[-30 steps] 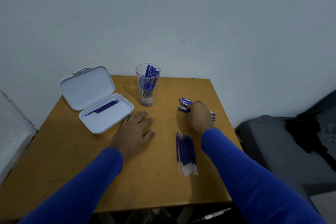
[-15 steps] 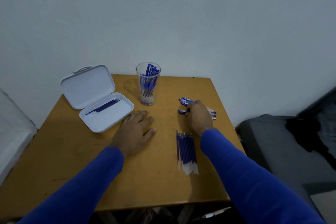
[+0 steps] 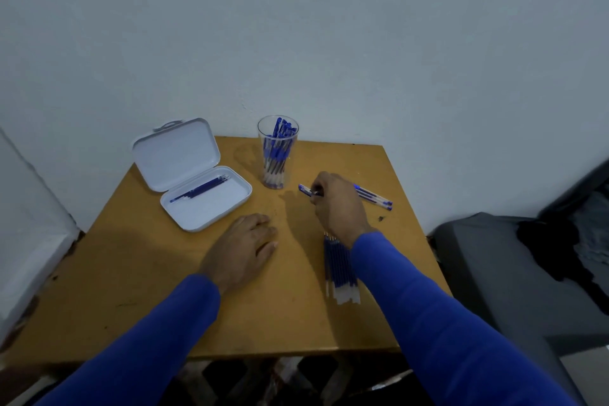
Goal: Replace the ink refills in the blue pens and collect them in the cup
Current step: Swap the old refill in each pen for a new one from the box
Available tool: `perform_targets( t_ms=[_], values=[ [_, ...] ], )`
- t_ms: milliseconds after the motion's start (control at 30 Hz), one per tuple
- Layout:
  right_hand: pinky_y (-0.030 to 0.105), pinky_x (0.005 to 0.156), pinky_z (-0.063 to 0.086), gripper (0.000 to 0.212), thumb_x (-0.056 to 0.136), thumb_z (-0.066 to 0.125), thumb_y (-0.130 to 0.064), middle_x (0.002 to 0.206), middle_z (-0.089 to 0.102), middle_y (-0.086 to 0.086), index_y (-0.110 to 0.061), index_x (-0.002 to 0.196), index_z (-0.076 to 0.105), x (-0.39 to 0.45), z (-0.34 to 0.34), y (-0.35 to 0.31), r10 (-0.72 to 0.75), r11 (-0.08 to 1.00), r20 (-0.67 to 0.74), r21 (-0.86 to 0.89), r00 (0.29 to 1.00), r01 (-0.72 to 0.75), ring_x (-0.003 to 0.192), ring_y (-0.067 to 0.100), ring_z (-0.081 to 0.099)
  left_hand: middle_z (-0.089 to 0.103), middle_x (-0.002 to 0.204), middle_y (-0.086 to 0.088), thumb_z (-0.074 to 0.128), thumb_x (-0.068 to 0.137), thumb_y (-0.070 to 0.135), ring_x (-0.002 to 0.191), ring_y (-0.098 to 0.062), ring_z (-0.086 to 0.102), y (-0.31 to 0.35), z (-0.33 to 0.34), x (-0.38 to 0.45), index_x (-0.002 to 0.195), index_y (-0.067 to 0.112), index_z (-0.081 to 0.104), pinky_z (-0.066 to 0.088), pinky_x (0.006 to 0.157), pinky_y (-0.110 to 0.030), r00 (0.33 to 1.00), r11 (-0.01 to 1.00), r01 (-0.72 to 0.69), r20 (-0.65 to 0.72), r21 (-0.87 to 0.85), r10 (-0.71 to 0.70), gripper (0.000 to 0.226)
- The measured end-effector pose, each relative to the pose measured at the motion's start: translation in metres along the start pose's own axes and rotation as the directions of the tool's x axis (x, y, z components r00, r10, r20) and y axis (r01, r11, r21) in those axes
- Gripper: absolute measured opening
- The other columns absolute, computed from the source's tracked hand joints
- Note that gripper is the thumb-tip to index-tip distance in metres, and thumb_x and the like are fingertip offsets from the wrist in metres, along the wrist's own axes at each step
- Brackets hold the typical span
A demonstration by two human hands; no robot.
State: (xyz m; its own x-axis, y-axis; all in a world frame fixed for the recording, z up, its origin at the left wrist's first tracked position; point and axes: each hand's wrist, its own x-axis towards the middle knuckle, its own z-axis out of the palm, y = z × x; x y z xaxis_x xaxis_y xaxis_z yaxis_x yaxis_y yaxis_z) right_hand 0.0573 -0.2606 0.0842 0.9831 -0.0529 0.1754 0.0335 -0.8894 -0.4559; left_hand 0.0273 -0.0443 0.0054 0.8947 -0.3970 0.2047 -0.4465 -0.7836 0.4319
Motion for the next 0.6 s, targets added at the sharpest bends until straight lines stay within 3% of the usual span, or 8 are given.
perform_targets(
  t_ms=[133,233,333,467,600],
  values=[
    [0.031,0.086,0.056,0.038,0.096,0.068,-0.014,0.117,0.066,0.001,-0.022,0.133,0.062,-0.014,0.013,-0.029,0.033,0.982,0.111,0.181,0.993,-0.053,0.100,0.016,0.063,0.051,0.144,0.009,0.055,0.101,0.039,0.134,-0.008,0.040,-0.005,-0.010,-0.019,0.133,0.023,0.065,0.035,0.115,-0.029,1.000,1.000,0.010,-0.022,-0.022,-0.010,0.037],
    [0.023,0.078,0.051,0.039,0.095,0.069,-0.015,0.108,0.068,0.000,-0.022,0.133,0.063,-0.027,0.022,-0.045,0.035,0.935,0.166,0.342,0.986,-0.090,0.097,0.013,0.063,0.058,0.138,0.008,0.057,0.101,0.036,0.129,-0.009,0.046,-0.009,-0.018,-0.033,0.131,0.023,0.067,0.037,0.111,-0.026,0.997,0.998,0.045,-0.057,-0.053,-0.048,0.034],
    [0.027,0.078,0.054,0.040,0.095,0.070,-0.016,0.102,0.069,0.001,-0.025,0.132,0.062,-0.037,0.029,-0.056,0.051,0.861,0.214,0.486,0.976,-0.151,0.094,0.014,0.065,0.066,0.127,0.008,0.059,0.100,0.035,0.120,-0.008,0.051,-0.012,-0.023,-0.045,0.125,0.024,0.070,0.044,0.105,-0.032,0.993,0.994,0.062,-0.099,-0.091,-0.071,0.029],
    [0.026,0.049,0.047,0.035,0.094,0.068,-0.010,0.085,0.066,0.006,-0.023,0.126,0.061,-0.048,0.032,-0.067,0.093,0.704,0.315,0.650,0.945,-0.286,0.067,0.016,0.061,0.068,0.115,0.014,0.057,0.101,0.034,0.109,-0.004,0.052,-0.013,-0.026,-0.056,0.120,0.026,0.071,0.049,0.096,-0.032,0.978,0.981,0.112,-0.159,-0.160,-0.138,0.025],
    [0.030,0.041,0.047,0.018,0.096,0.066,-0.008,0.083,0.069,0.018,-0.011,0.113,0.060,-0.060,0.036,-0.072,0.117,0.561,0.385,0.736,0.916,-0.380,0.060,0.024,0.063,0.070,0.108,0.017,0.050,0.104,0.036,0.100,0.001,0.062,-0.005,-0.031,-0.063,0.119,0.031,0.072,0.054,0.087,-0.026,0.964,0.932,0.132,-0.175,-0.339,-0.200,0.026]
  ],
)
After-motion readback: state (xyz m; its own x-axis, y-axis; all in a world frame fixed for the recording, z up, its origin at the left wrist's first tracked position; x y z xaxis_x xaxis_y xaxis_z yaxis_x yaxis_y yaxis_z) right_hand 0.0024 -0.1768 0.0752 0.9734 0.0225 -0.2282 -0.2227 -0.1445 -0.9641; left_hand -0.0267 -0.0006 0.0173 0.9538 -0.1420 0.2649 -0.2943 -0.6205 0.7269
